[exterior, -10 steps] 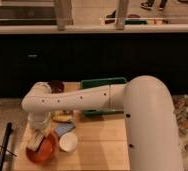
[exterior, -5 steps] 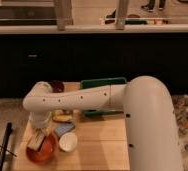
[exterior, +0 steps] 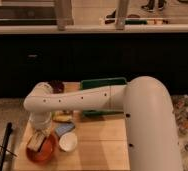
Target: Place eraser in red bowl
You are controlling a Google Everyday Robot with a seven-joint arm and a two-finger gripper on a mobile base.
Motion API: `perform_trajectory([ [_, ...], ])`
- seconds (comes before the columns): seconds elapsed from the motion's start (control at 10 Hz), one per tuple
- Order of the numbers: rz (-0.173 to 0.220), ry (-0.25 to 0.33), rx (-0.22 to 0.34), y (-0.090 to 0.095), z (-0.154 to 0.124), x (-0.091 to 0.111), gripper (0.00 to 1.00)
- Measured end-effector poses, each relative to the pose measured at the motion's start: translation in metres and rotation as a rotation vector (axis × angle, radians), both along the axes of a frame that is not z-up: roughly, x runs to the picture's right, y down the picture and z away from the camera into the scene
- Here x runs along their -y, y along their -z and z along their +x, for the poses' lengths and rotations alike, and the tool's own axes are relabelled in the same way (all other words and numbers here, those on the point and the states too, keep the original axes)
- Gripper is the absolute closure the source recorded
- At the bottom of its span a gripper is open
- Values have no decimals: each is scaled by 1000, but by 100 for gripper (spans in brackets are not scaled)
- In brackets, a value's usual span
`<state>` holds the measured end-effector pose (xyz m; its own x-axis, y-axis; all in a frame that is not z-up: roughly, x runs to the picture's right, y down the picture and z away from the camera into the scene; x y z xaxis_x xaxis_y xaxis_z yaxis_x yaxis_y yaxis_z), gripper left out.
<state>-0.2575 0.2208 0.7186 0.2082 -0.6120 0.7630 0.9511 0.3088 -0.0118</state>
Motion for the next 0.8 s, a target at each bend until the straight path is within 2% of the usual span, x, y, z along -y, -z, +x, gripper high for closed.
perform_trajectory([
  [0.2, 0, 2, 2, 1, 2, 1, 20],
  [0.8, 5, 15, 10, 5, 3, 4, 20],
])
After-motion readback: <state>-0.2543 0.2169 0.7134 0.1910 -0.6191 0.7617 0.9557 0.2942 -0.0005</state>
